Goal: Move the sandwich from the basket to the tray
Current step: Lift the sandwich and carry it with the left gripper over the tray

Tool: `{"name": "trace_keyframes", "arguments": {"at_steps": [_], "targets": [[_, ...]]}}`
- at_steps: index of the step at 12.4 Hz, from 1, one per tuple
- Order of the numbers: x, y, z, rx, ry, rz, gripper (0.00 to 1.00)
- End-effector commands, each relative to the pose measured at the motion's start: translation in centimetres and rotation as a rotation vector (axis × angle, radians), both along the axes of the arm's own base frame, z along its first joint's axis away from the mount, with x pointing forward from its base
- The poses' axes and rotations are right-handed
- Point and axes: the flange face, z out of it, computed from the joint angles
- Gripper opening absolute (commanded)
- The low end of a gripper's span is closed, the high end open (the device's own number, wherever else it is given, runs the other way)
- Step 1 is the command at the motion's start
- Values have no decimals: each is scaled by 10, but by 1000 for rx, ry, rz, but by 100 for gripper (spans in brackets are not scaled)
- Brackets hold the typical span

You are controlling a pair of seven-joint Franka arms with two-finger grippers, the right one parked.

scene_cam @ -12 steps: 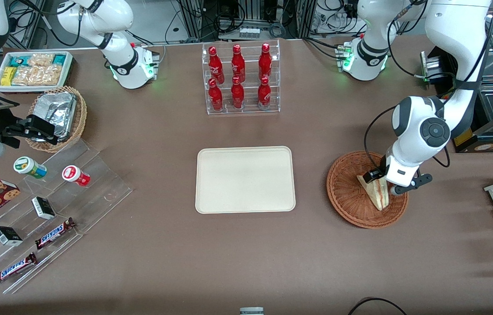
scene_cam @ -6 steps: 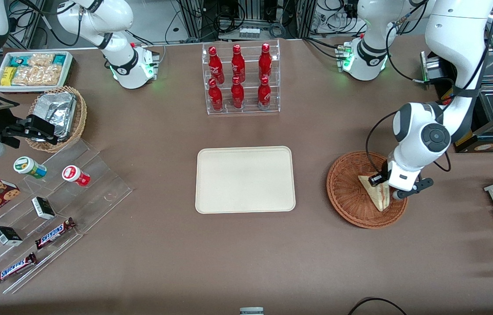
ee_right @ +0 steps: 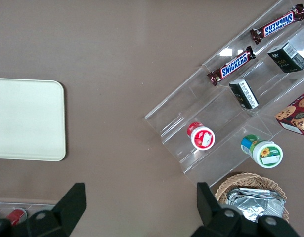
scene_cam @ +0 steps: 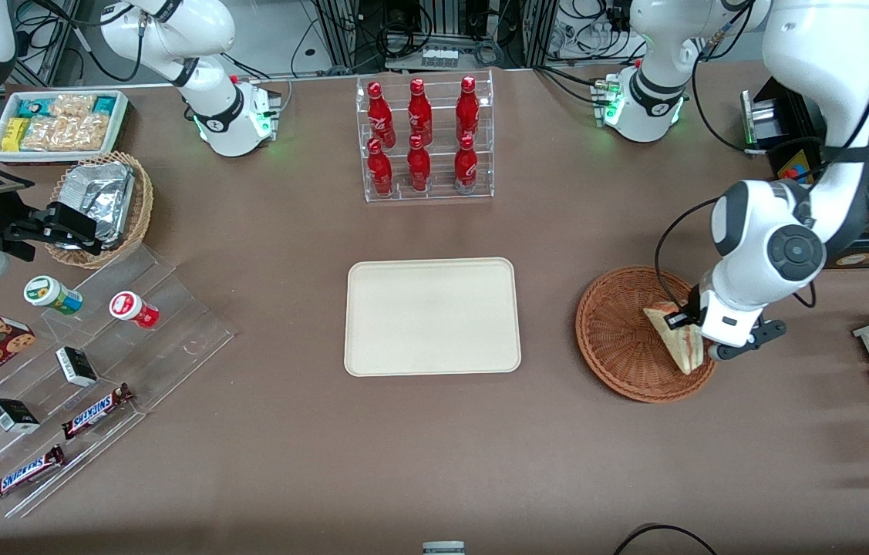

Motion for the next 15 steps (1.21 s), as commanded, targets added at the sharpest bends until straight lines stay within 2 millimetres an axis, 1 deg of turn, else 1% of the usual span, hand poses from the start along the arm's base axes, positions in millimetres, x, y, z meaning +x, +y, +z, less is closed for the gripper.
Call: {"name": "trace_keyframes", "arguments": {"at_steps": [1,4,7,9,10,12,14,15], "targets": [[9,-40,36,33,-4,2,0],[3,-84,41,82,-24,-102,0],[-1,-138,45,74,-44,-194,0],[-5,-167,39,66,-43,-236,0],[-7,-190,38,60,-47,-262,0],[-11,-227,34,43,-53,-299,0],[-11,-256,25,39,-58,-297,0],[-13,-273,22,32,-63,-316,0]]}}
